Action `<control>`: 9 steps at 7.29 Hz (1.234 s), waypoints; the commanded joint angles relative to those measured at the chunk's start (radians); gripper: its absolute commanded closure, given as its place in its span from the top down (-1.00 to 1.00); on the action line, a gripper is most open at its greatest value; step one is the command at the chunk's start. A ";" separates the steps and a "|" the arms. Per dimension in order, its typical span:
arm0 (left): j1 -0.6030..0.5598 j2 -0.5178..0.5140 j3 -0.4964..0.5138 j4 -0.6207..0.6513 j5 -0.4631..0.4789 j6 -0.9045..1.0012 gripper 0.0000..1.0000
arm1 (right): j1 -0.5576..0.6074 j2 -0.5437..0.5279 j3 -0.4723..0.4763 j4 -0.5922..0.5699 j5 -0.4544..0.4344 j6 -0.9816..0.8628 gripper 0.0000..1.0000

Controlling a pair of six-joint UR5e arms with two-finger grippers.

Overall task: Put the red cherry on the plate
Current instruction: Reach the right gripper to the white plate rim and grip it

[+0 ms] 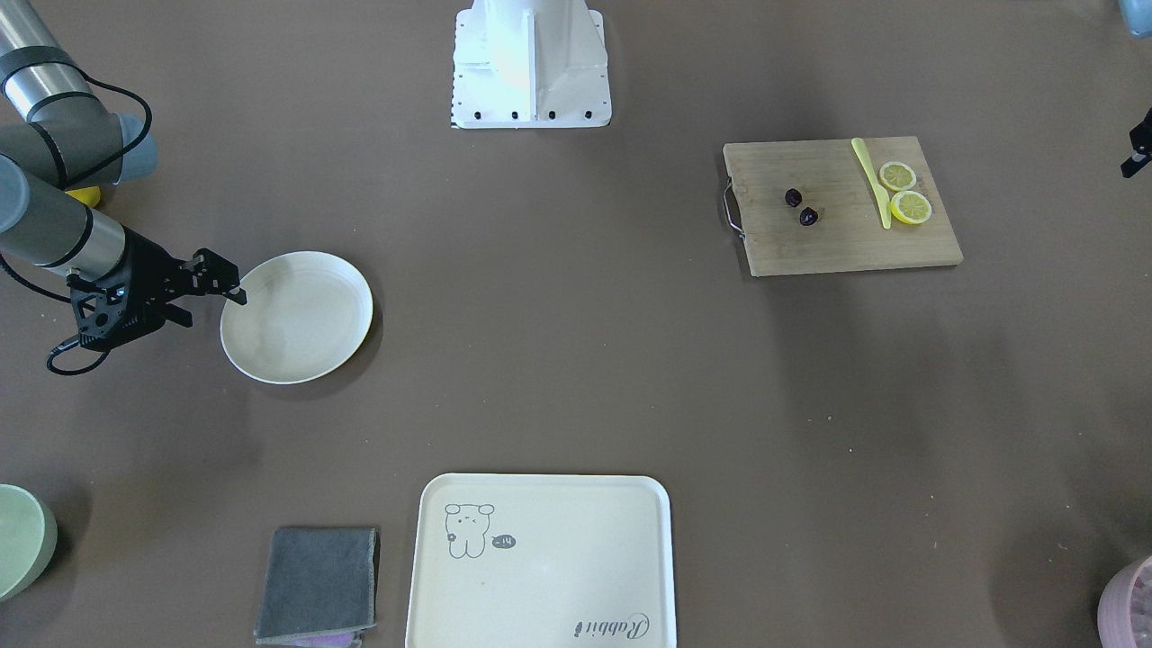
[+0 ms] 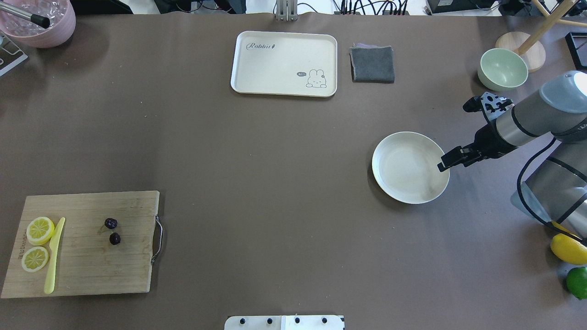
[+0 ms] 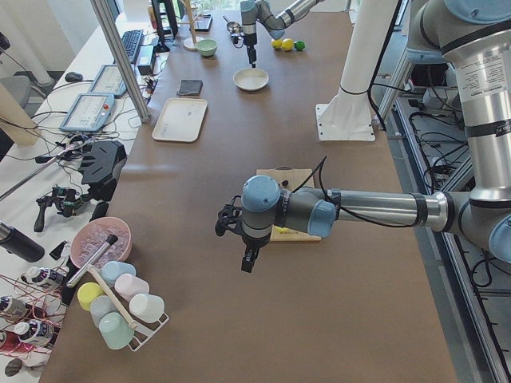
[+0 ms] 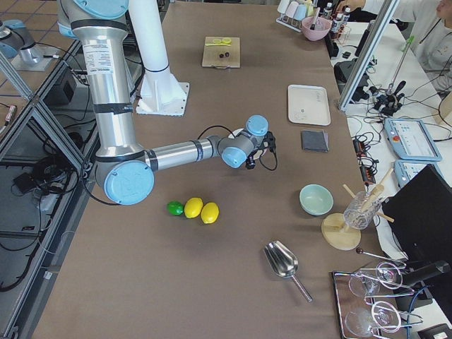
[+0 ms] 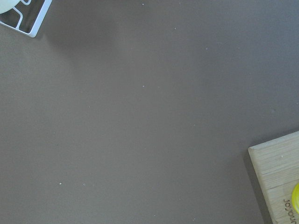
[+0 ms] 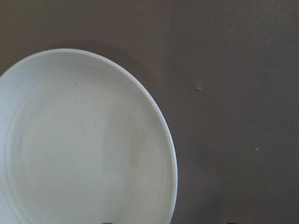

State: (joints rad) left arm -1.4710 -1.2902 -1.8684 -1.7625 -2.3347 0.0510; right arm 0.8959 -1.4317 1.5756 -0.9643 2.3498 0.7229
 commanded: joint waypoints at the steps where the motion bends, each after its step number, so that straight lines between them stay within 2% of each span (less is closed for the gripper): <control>1: 0.000 0.000 -0.008 0.000 0.000 0.001 0.95 | 0.000 0.032 -0.022 0.002 -0.018 0.080 0.18; 2: 0.000 0.000 -0.008 0.000 0.000 0.000 0.95 | 0.000 0.040 -0.040 0.012 -0.018 0.081 -0.23; 6: -0.003 -0.001 -0.017 0.002 0.000 0.000 0.95 | 0.000 0.042 -0.063 0.038 -0.015 0.082 -1.00; 8: -0.003 -0.001 -0.017 0.000 0.000 -0.002 0.95 | 0.000 0.057 -0.051 0.038 -0.009 0.089 -1.00; 9: -0.003 -0.001 -0.017 0.000 0.000 -0.002 0.95 | 0.000 0.072 -0.025 0.038 -0.007 0.158 -1.00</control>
State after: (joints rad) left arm -1.4740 -1.2916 -1.8848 -1.7623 -2.3347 0.0497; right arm 0.8959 -1.3745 1.5273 -0.9267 2.3395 0.8260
